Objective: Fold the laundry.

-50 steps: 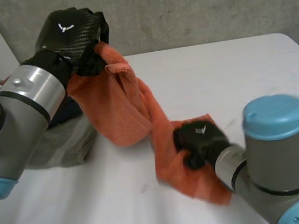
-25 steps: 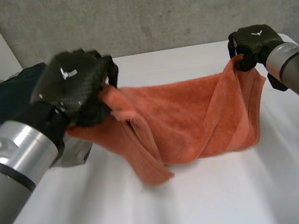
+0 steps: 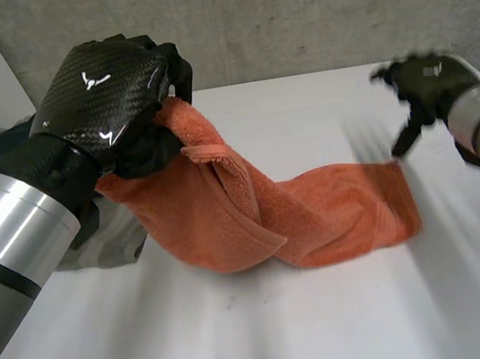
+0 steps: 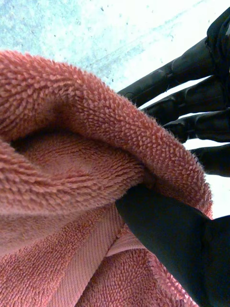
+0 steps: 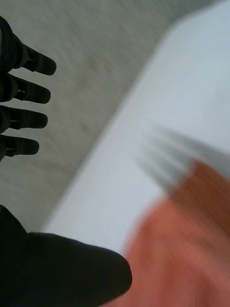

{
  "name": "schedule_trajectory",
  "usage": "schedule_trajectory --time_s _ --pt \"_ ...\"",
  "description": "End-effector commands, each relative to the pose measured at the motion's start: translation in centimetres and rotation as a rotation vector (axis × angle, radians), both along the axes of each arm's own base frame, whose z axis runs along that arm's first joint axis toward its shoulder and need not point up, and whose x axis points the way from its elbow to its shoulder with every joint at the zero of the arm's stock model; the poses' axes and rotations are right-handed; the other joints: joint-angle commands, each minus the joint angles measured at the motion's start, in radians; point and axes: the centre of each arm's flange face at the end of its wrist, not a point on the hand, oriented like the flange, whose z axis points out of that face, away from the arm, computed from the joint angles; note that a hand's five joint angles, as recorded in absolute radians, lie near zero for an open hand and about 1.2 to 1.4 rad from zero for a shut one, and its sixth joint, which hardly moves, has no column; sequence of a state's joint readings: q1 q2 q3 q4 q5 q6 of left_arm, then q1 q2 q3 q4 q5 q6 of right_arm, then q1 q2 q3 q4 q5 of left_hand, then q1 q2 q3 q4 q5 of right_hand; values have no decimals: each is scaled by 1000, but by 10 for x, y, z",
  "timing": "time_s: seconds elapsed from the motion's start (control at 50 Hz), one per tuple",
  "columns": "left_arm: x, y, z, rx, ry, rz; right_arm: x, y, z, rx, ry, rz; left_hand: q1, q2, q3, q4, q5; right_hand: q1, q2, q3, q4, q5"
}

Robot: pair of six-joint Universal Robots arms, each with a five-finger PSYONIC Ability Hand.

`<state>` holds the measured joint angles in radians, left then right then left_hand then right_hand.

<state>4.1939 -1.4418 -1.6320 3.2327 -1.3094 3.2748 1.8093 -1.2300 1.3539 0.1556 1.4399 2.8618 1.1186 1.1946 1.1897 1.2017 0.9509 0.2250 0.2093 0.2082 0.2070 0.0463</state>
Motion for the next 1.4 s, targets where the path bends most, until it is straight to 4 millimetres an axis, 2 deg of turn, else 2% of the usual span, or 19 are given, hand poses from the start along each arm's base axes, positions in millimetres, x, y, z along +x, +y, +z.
schedule_trajectory --time_s 0.02,0.18,0.22,0.28,0.34,0.38,0.48,0.66,0.72,0.84,0.98,1.0,1.02,1.04,1.06,1.08,1.26,1.34,1.4 --pt "-2 -2 3 4 13 -6 -2 54 -55 196 53 126 278 202 207 195 271 -50 -35 -34 -32 -46" --pt "-2 -3 10 -3 42 -3 6 52 -116 248 59 155 278 202 207 195 271 17 33 34 35 22" --pt "-1 -4 12 3 56 -2 12 55 -123 258 65 175 278 202 207 195 271 293 309 310 311 297" --pt "0 -6 15 18 91 -3 17 51 -120 205 75 175 278 202 207 195 271 1169 1185 1186 1187 1173" --pt "1 -8 17 29 113 1 16 39 -110 128 81 126 278 202 207 195 271 1171 1187 1188 1189 1175" --pt "3 -11 18 29 118 12 14 35 -93 70 82 102 278 202 207 195 271 1171 1187 1188 1189 1175" --pt "12 -19 20 24 121 48 6 52 9 -212 149 117 278 202 207 195 271 1171 1187 1188 1189 1175" --pt "32 -28 6 107 69 126 -24 58 77 -124 262 172 278 202 207 195 271 1171 1187 1188 1189 1175" --pt "38 -35 -9 164 42 157 -23 40 70 -58 248 200 278 202 207 195 271 1171 1187 1188 1189 1175" --pt "29 -64 -81 330 -51 168 -16 -2 34 32 246 210 278 202 207 195 271 1171 1187 1188 1189 1175" --pt "8 -111 -143 293 -185 167 -5 -58 -46 102 286 157 278 202 207 195 271 1171 1187 1188 1189 1175" --pt "4 -116 -147 281 -200 165 -4 -70 -54 61 307 106 153 77 82 70 146 1171 1187 1188 1189 1175" --pt "-1 -127 -152 248 -228 165 -4 -75 -56 35 316 78 -258 -334 -329 -341 -265 1171 1187 1188 1189 1175" --pt "-3 -132 -155 236 -242 166 -3 -79 -58 10 322 53 -448 -524 -519 -531 -455 989 1005 1006 1007 993" --pt "-5 -136 -155 222 -252 169 1 -84 -57 -48 331 13 -569 -645 -640 -652 -576 182 198 199 200 186" --pt "-7 -143 -153 196 -272 183 3 -85 -56 -76 336 -4 -675 -751 -746 -758 -682 -50 -35 -34 -32 -46" --pt "2 -137 -89 58 -219 285 3 -63 -6 -274 292 -69 -832 -908 -903 -915 -838 -50 -35 -34 -32 -46" --pt "8 -121 -82 55 -215 282 -4 -35 21 -307 286 -74 -814 -890 -885 -897 -821 -50 -35 -34 -32 -46" --pt "9 -111 -89 80 -229 267 -9 -16 13 -243 306 -47 -767 -843 -838 -850 -774 -50 -35 -34 -32 -46"
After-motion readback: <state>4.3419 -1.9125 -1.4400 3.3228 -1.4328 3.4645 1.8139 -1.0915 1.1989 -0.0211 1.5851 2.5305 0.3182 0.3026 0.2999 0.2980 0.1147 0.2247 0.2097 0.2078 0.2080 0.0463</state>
